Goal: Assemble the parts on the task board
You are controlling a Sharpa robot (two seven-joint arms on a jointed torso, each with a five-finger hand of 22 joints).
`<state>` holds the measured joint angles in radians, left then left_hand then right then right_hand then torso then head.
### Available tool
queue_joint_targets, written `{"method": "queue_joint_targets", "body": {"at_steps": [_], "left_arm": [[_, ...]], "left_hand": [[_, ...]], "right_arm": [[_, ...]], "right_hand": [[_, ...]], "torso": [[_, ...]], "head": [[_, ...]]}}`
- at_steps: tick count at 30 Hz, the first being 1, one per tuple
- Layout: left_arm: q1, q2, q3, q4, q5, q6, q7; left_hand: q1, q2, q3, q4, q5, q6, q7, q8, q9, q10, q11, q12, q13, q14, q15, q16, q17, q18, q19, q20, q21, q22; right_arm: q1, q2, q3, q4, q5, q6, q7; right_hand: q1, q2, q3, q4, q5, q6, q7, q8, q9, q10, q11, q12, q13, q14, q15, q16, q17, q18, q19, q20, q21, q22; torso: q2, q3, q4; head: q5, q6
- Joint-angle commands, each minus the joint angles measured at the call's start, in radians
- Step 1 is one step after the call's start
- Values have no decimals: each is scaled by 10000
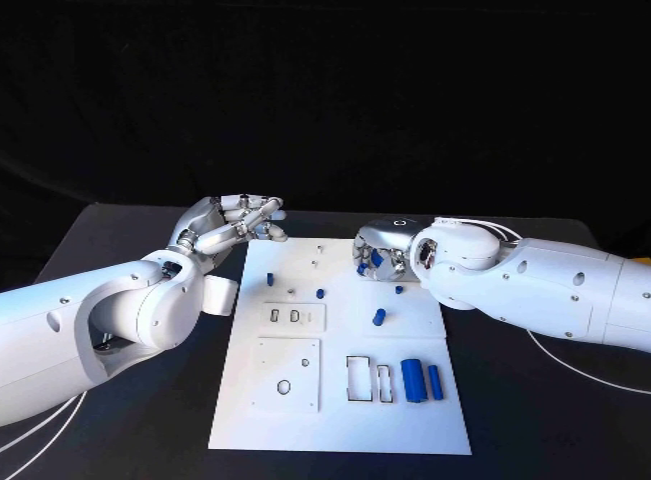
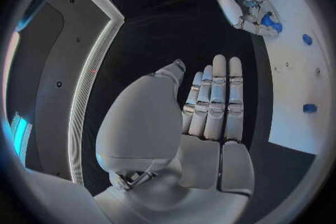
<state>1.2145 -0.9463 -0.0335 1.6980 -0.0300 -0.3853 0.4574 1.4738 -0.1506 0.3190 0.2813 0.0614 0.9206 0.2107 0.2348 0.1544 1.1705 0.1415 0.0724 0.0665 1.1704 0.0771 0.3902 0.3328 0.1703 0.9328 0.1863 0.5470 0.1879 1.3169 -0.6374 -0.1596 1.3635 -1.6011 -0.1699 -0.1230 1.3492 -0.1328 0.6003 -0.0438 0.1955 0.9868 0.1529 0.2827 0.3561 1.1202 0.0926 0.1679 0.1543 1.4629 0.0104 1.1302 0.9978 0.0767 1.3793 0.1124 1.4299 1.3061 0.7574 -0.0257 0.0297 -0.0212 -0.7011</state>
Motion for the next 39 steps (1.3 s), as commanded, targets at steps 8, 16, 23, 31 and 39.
{"method": "queue_joint_targets", "body": {"at_steps": [8,16,23,31,39], "left_arm": [[12,21,9,-4,58,229,31],[12,100,9,-84,90,233,37],[12,170,10,-125,98,241,51],[13,194,10,-145,99,238,51],[19,187,12,-121,99,239,50]], "left_hand": [[-50,1,58,1,-40,15,32,-66,2,-29,9,-52,13,-27,10,55,29,110,-2,0,58,11],[-17,15,105,-26,-38,13,31,-74,2,-33,7,-53,16,-45,7,72,65,111,-7,-2,76,19],[-17,15,105,-26,-38,13,31,-74,2,-33,7,-53,16,-45,7,72,65,111,-7,-2,76,19],[-17,15,105,-26,-38,13,31,-74,2,-33,7,-53,16,-45,7,72,65,111,-7,-2,76,19],[-17,15,105,-26,-38,13,31,-74,2,-33,7,-53,16,-45,7,72,65,111,-7,-2,76,19]], "right_arm": [[-50,-150,-13,394,-234,-1533,-214],[105,99,14,251,-350,-2359,-387],[174,613,27,-223,-398,-2765,-577],[176,1274,25,-931,-320,-2780,-591],[135,1568,24,-1181,-208,-2646,-496]], "right_hand": [[19,21,101,-32,88,70,7,101,101,211,-70,88,56,18,-70,64,-18,-189,164,-4,130,158],[-24,-7,105,-30,118,78,14,111,125,211,-65,88,56,27,-69,101,10,-197,187,-6,150,194],[-86,-34,109,-13,148,65,22,110,148,200,-58,81,52,30,-65,116,2,-204,210,-5,169,230],[-170,-61,104,21,154,64,22,117,177,188,-52,70,46,38,-59,142,4,-210,231,-1,187,264],[-221,-98,101,32,135,31,23,102,193,171,-49,57,38,39,-55,154,-5,-213,238,3,193,278]], "torso": [[-23,-8,-15],[-9,-5,32],[6,-10,19],[37,-7,59],[80,-35,79]], "head": [[55,55],[138,157],[188,172],[171,166],[179,162]]}}
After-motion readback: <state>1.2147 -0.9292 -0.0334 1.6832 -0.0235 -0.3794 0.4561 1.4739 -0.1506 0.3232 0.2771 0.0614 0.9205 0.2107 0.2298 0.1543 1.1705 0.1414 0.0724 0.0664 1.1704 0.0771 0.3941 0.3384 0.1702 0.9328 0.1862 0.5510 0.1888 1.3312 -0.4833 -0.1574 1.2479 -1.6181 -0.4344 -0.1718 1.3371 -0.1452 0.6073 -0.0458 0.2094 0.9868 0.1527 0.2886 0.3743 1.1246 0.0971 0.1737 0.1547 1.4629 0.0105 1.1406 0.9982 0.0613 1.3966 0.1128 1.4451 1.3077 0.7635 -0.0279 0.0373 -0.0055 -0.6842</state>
